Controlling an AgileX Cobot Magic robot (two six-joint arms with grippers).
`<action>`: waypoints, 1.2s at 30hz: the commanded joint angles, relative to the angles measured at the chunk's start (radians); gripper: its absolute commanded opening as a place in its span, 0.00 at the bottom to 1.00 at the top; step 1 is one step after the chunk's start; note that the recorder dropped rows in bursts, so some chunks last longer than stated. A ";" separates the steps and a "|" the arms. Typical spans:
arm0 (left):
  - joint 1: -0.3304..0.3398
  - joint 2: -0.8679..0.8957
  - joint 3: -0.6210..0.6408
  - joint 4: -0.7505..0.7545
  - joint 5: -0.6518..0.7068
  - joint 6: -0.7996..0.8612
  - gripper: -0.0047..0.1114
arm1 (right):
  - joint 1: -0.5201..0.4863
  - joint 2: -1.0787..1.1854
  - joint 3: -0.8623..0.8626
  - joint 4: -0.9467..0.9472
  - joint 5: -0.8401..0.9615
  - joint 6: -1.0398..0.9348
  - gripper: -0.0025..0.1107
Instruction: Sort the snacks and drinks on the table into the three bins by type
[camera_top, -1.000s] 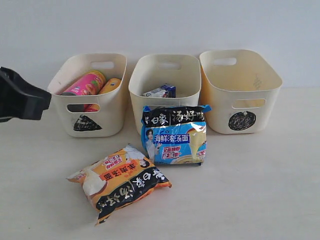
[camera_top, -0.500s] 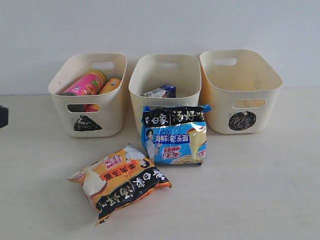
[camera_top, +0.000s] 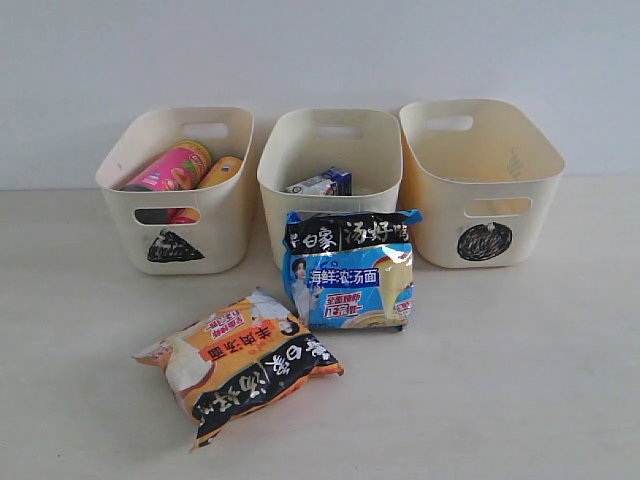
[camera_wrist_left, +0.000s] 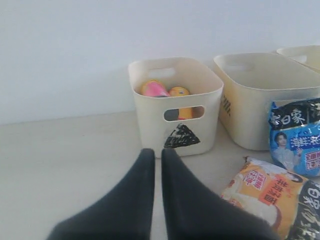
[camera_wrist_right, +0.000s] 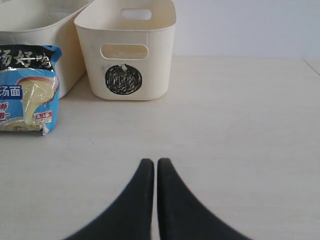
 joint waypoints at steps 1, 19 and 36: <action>0.057 -0.071 0.041 -0.002 -0.019 0.005 0.08 | -0.002 -0.005 0.005 -0.001 -0.009 0.000 0.02; 0.185 -0.197 0.131 -0.013 0.017 0.005 0.08 | -0.002 -0.005 0.005 -0.001 -0.009 0.000 0.02; 0.185 -0.197 0.131 -0.107 0.126 0.060 0.08 | -0.002 -0.005 0.005 -0.001 -0.009 0.000 0.02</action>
